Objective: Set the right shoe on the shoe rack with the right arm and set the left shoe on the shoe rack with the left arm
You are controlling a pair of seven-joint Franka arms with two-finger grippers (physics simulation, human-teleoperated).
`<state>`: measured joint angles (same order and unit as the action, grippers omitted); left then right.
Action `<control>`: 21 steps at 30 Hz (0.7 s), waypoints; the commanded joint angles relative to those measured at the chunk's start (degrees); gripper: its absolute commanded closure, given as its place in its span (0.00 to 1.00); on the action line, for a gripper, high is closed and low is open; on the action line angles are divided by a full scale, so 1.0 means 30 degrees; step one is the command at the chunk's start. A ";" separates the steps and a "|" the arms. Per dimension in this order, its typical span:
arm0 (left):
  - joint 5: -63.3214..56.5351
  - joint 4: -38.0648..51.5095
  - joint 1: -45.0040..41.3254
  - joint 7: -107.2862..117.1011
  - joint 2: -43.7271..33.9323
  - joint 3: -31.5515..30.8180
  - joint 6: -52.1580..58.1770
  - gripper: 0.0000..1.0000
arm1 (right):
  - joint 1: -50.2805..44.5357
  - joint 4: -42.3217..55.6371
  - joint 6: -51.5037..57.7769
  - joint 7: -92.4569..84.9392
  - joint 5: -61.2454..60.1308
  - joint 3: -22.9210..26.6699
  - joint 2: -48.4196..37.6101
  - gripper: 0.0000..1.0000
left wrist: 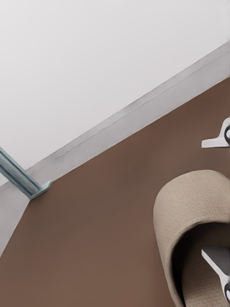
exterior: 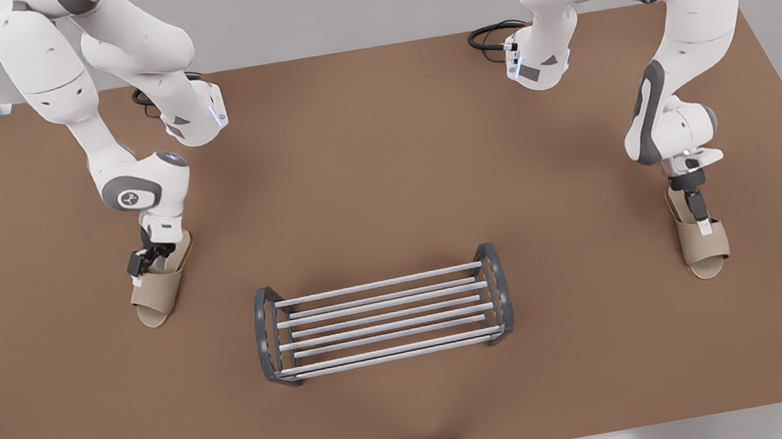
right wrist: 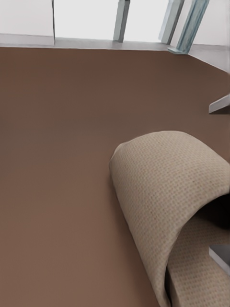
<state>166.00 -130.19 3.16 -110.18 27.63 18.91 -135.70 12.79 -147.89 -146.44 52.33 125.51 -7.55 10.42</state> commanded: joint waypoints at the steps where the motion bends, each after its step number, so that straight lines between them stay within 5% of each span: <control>1: 0.0886 0.0214 0.0029 0.1747 0.0107 -0.0034 -0.0322 0.00 | 0.0102 0.0196 0.1583 1.0767 0.1929 -0.0003 0.0569 0.00; 6: 0.0857 0.1151 0.0204 0.2011 0.0720 -0.0268 -0.0380 0.00 | 0.0160 0.1016 0.1704 1.1210 0.2987 -0.0003 0.1333 0.05; 8: 0.0799 0.1445 0.0439 0.1982 0.0986 -0.0562 -0.0380 0.08 | 0.0219 0.1075 0.1704 1.1210 0.3134 -0.0003 0.1391 0.37; 15: 0.0711 0.1387 0.0439 0.1865 0.0898 -0.0562 -0.0908 0.16 | 0.0219 0.1573 0.1498 1.1386 0.3104 -0.0003 0.1245 0.65; 21: 0.0711 0.1357 0.0439 0.1894 0.0400 -0.0591 -0.1933 0.15 | 0.0248 0.3476 -0.0901 1.1005 0.2899 -0.0003 0.0162 0.70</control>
<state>166.00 -126.17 4.48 -106.20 28.94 17.14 -139.56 13.53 -138.47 -144.42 75.57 134.45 -7.54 11.38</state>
